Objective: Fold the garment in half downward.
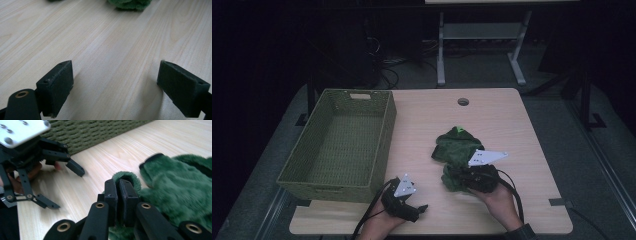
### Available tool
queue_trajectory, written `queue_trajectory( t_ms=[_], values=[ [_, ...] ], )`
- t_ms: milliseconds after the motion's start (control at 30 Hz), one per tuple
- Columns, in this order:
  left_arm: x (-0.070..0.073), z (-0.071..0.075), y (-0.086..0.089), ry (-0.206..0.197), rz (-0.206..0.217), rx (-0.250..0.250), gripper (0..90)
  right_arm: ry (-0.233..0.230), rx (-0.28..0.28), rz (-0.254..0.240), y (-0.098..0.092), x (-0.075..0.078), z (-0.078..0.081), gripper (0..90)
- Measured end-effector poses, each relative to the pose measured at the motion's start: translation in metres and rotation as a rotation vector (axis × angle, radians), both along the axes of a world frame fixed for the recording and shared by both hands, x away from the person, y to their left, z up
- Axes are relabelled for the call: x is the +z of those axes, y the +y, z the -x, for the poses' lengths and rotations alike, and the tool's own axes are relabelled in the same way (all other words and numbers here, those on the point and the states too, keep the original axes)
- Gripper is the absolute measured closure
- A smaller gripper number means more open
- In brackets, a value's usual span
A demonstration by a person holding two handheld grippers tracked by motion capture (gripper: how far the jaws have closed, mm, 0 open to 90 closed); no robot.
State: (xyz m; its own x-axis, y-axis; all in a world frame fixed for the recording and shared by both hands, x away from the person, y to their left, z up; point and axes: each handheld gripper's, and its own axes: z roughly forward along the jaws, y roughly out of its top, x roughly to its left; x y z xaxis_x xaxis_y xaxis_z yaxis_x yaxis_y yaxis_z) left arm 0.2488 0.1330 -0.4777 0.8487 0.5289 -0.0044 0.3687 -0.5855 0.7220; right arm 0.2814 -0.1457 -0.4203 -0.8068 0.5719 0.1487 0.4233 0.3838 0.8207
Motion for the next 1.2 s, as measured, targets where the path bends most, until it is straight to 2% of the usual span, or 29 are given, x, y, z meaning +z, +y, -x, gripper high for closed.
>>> queue_trajectory(
  t_ms=[233, 300, 367, 533, 633, 767, 867, 933, 1000, 1200],
  values=[
    [0.000, 0.000, 0.000, -0.006, -0.004, -0.003, 12.8, 0.023, -0.050, 0.008, -0.016, -0.005, -0.001, 83.1],
    [0.000, 0.000, 0.000, 0.001, 0.003, 0.001, 12.8, 0.032, -0.065, 0.016, -0.021, -0.007, -0.002, 81.7],
    [0.000, 0.000, 0.000, -0.004, -0.008, -0.006, 12.9, 0.033, -0.091, 0.026, -0.026, -0.010, -0.003, 79.1],
    [0.000, 0.000, 0.000, 0.000, -0.005, -0.005, 12.9, 0.050, -0.124, 0.077, -0.033, -0.021, -0.008, 77.6],
    [0.000, 0.000, 0.000, -0.002, -0.006, -0.006, 12.8, 0.052, -0.135, 0.134, -0.032, -0.026, -0.011, 77.4],
    [0.000, 0.000, 0.000, 0.000, -0.005, -0.006, 12.8, 0.101, -0.144, 0.171, -0.032, -0.037, -0.016, 76.5],
    [0.000, 0.000, 0.000, -0.001, -0.005, -0.005, 12.8, 0.115, -0.154, 0.167, -0.032, -0.039, -0.018, 72.9],
    [0.000, 0.000, 0.000, 0.000, -0.005, -0.005, 12.8, 0.103, -0.163, 0.168, -0.034, -0.036, -0.017, 68.1],
    [0.000, 0.000, 0.000, 0.000, -0.005, -0.006, 12.8, 0.083, -0.167, 0.142, -0.041, -0.029, -0.015, 65.8],
    [0.000, 0.000, 0.000, 0.000, -0.005, -0.006, 12.8, 0.059, -0.191, 0.102, -0.062, -0.018, -0.007, 63.7]
  ],
)
